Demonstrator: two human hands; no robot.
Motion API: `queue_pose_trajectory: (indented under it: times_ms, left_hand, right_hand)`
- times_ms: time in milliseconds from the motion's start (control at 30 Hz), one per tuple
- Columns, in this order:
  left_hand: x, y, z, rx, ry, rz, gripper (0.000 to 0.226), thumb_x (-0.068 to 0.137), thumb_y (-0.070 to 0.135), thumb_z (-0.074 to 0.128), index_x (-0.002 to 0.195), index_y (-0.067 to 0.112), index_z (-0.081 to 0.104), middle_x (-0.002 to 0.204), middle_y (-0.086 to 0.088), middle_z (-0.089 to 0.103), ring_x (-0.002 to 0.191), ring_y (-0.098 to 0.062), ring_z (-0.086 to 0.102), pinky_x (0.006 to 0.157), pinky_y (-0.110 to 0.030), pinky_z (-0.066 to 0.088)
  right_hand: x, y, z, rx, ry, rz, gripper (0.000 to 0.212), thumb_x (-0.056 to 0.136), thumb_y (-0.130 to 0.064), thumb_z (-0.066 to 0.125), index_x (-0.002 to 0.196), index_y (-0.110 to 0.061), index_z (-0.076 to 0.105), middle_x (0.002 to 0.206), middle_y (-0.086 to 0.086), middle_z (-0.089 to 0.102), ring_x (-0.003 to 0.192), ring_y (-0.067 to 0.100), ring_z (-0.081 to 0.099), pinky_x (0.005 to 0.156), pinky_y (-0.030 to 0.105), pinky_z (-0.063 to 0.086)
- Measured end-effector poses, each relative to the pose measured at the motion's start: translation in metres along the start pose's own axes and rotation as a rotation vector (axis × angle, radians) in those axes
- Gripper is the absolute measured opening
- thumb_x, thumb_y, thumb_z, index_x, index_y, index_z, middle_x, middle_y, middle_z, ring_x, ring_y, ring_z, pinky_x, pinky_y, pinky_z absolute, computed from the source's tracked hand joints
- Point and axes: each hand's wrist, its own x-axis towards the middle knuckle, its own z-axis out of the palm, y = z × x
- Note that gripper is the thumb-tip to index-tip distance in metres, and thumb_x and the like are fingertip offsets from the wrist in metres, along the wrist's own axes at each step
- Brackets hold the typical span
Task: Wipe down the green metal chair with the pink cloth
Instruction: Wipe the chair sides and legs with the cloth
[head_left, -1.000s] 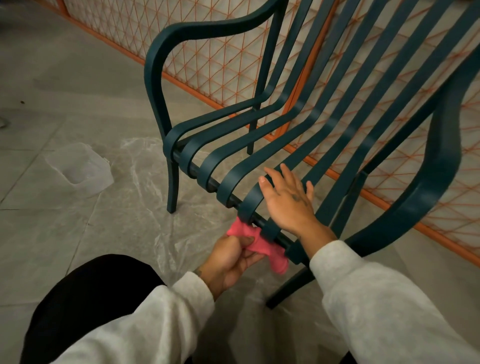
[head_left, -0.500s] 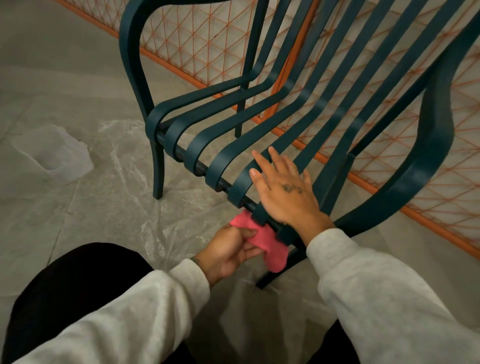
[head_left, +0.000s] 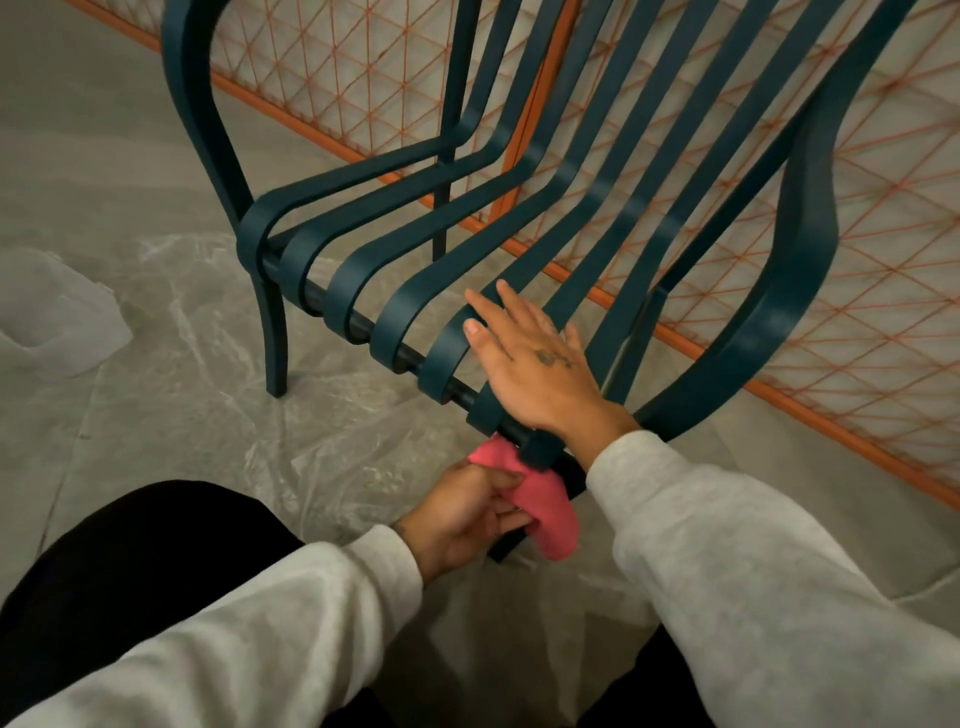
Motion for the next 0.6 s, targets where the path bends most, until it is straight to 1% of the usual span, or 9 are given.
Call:
queue_pose_trajectory:
  times_ms: [67,100,167,233,333,400,467,533,600]
  left_hand:
    - [-0.002,0.004,-0.001,0.004,-0.007,-0.026,0.044,0.092,-0.004,0.05,0.134,0.008,0.052,0.116,-0.02,0.071,0.1,-0.03,0.071,0.075,-0.039,0.06]
    - [-0.004,0.006,-0.003,0.015,-0.008,-0.039,0.042,0.092,-0.005,0.05,0.132,0.007,0.053,0.118,-0.021,0.07,0.102,-0.031,0.07,0.077,-0.04,0.06]
    - [-0.005,0.01,-0.002,0.043,-0.02,-0.057,0.039,0.092,-0.005,0.049,0.128,0.007,0.055,0.124,-0.024,0.066,0.112,-0.036,0.066,0.089,-0.046,0.057]
    - [-0.005,0.013,-0.003,0.079,-0.008,-0.047,0.037,0.092,-0.005,0.049,0.126,0.006,0.056,0.124,-0.024,0.065,0.117,-0.038,0.063,0.1,-0.051,0.051]
    - [-0.003,0.013,0.0,0.092,0.033,-0.028,0.041,0.092,-0.006,0.049,0.131,0.003,0.054,0.124,-0.025,0.065,0.118,-0.04,0.062,0.105,-0.055,0.047]
    - [-0.005,0.015,0.002,0.073,0.029,-0.038,0.041,0.092,-0.005,0.049,0.133,0.002,0.053,0.123,-0.025,0.066,0.116,-0.039,0.064,0.102,-0.053,0.049]
    - [-0.01,0.017,0.002,0.039,0.0,-0.053,0.041,0.092,-0.005,0.05,0.133,0.003,0.052,0.121,-0.024,0.067,0.107,-0.035,0.069,0.092,-0.047,0.056]
    - [-0.017,0.019,0.002,0.02,-0.039,-0.061,0.043,0.092,-0.006,0.049,0.135,0.001,0.051,0.123,-0.024,0.066,0.098,-0.032,0.072,0.081,-0.041,0.061]
    - [-0.028,0.02,0.005,0.028,-0.073,-0.048,0.043,0.093,-0.005,0.049,0.135,-0.001,0.051,0.122,-0.025,0.066,0.094,-0.031,0.072,0.078,-0.039,0.061]
  right_hand:
    - [-0.002,0.001,-0.004,0.032,-0.027,0.006,0.052,0.099,-0.062,0.011,0.15,-0.051,0.012,0.163,-0.017,-0.004,0.15,0.009,-0.005,0.119,0.051,-0.007]
    - [-0.003,-0.001,-0.004,0.048,-0.047,0.006,0.053,0.099,-0.062,0.01,0.15,-0.051,0.011,0.162,-0.017,-0.005,0.15,0.009,-0.006,0.119,0.05,-0.007]
    - [-0.008,0.0,-0.006,0.047,-0.073,0.001,0.055,0.098,-0.063,0.01,0.151,-0.049,0.009,0.162,-0.015,-0.008,0.149,0.01,-0.008,0.119,0.048,-0.006]
    - [-0.012,-0.001,-0.004,0.016,-0.08,-0.015,0.056,0.098,-0.063,0.01,0.152,-0.047,0.006,0.163,-0.013,-0.011,0.149,0.01,-0.01,0.119,0.047,-0.006]
    - [-0.014,-0.001,-0.003,-0.014,-0.078,-0.025,0.057,0.098,-0.063,0.01,0.153,-0.046,0.003,0.162,-0.013,-0.013,0.149,0.01,-0.011,0.12,0.047,-0.004]
    - [-0.015,-0.001,-0.003,-0.023,-0.08,-0.027,0.058,0.098,-0.064,0.011,0.153,-0.046,0.002,0.162,-0.013,-0.014,0.149,0.01,-0.012,0.12,0.048,-0.004]
    - [-0.015,0.0,-0.003,-0.025,-0.083,-0.029,0.059,0.098,-0.064,0.011,0.153,-0.046,0.002,0.162,-0.013,-0.014,0.149,0.01,-0.012,0.12,0.048,-0.003]
    - [-0.014,0.0,-0.003,-0.027,-0.078,-0.032,0.059,0.098,-0.064,0.011,0.153,-0.045,0.003,0.162,-0.013,-0.013,0.149,0.009,-0.012,0.12,0.048,-0.002]
    - [-0.015,-0.001,-0.003,-0.021,-0.066,-0.033,0.059,0.098,-0.064,0.011,0.153,-0.045,0.004,0.163,-0.013,-0.012,0.149,0.009,-0.011,0.12,0.047,-0.001]
